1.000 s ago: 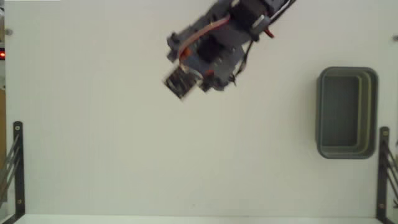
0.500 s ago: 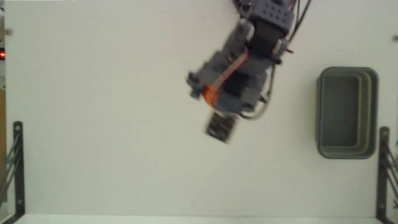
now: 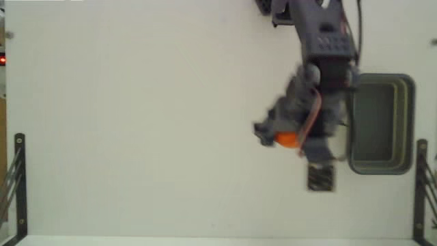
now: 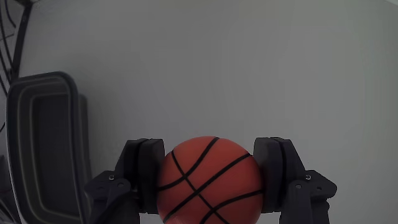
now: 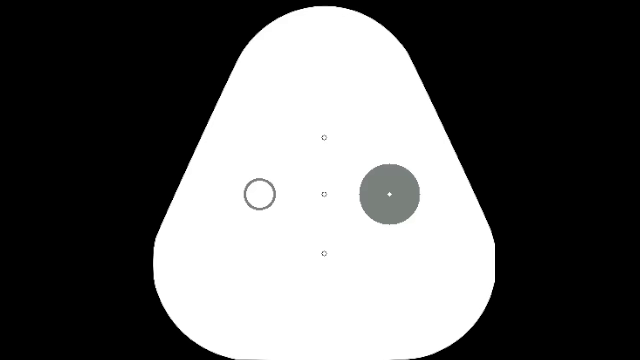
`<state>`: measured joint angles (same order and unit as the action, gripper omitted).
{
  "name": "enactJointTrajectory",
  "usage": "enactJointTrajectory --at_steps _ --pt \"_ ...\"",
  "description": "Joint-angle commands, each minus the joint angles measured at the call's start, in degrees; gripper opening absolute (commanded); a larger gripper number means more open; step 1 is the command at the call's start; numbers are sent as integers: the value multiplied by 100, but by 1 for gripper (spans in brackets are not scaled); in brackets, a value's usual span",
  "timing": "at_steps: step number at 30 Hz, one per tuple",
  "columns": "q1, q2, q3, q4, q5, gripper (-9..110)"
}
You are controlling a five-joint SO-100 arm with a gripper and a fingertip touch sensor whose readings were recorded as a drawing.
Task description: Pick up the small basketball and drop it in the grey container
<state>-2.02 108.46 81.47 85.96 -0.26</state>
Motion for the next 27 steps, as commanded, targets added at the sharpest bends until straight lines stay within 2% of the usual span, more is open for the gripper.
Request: enactJointTrajectory --at_steps 1,16,27 --pt "-542 -59 -388 -122 26 82" --pt "-2398 -974 -1112 -310 26 82" --pt "-3269 -1403 -1452 -398 26 82"
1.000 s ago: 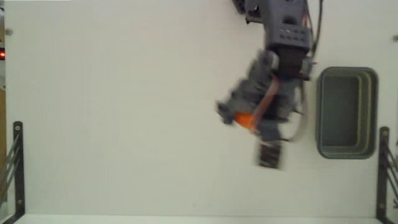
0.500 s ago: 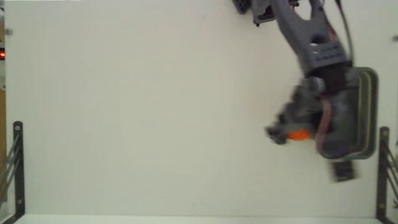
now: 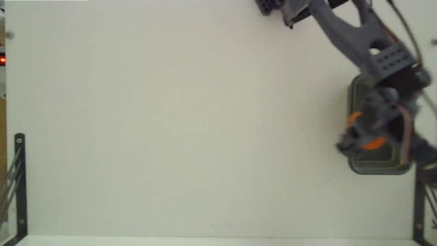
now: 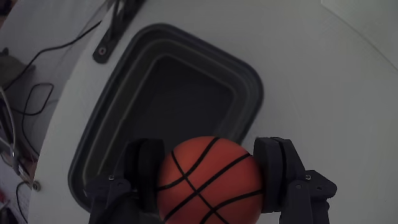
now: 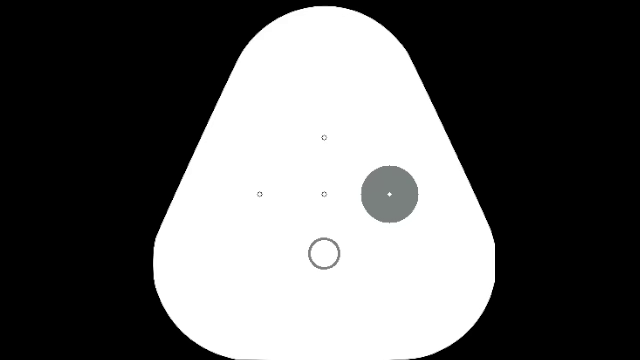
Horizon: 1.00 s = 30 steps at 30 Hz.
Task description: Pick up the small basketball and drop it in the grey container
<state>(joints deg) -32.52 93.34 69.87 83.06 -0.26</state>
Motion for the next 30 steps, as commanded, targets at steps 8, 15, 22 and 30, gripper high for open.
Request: enactJointTrajectory --at_steps 8,15,22,30 --pt "-480 -20 -394 -135 26 82" --pt "-488 -24 -397 -136 26 82" --pt "-488 -24 -397 -136 26 82" --pt "-488 -24 -397 -136 26 110"
